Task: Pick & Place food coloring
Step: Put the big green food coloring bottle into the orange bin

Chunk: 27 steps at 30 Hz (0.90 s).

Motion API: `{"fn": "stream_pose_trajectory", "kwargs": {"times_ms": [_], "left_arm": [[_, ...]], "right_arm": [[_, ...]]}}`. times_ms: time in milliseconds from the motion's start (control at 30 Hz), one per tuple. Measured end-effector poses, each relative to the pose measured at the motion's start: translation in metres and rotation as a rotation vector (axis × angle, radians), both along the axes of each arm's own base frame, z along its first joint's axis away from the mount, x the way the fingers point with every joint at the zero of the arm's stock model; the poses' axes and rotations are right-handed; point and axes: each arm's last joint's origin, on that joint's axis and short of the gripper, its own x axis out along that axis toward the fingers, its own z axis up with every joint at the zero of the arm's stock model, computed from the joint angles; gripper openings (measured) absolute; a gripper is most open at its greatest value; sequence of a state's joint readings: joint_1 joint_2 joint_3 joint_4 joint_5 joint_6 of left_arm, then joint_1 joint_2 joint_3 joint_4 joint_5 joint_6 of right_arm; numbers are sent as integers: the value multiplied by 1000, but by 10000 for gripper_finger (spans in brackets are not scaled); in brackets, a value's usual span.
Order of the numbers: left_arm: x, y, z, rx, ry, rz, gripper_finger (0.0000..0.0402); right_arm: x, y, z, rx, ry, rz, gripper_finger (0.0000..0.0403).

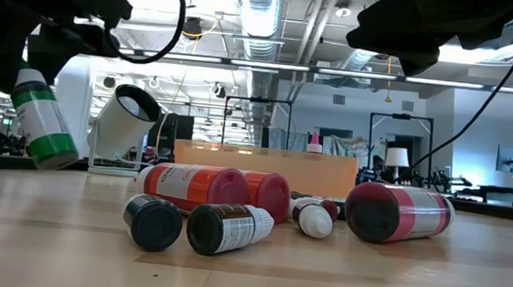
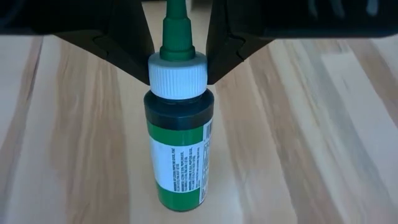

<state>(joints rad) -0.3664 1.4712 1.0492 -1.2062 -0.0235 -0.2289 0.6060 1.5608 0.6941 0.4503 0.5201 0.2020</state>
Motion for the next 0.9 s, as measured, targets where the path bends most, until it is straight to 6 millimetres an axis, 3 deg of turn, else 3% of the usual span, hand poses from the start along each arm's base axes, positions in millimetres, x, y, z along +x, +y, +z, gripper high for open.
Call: {"fn": "stream_pose_trajectory", "kwargs": {"times_ms": [533,900], "left_arm": [[-15,11,2,58,182,188,123],[-19,14,-9,-1,237,231,123]], "right_arm": [[0,0,0,1,-1,0,123],[0,0,0,1,-1,0,123]]}}
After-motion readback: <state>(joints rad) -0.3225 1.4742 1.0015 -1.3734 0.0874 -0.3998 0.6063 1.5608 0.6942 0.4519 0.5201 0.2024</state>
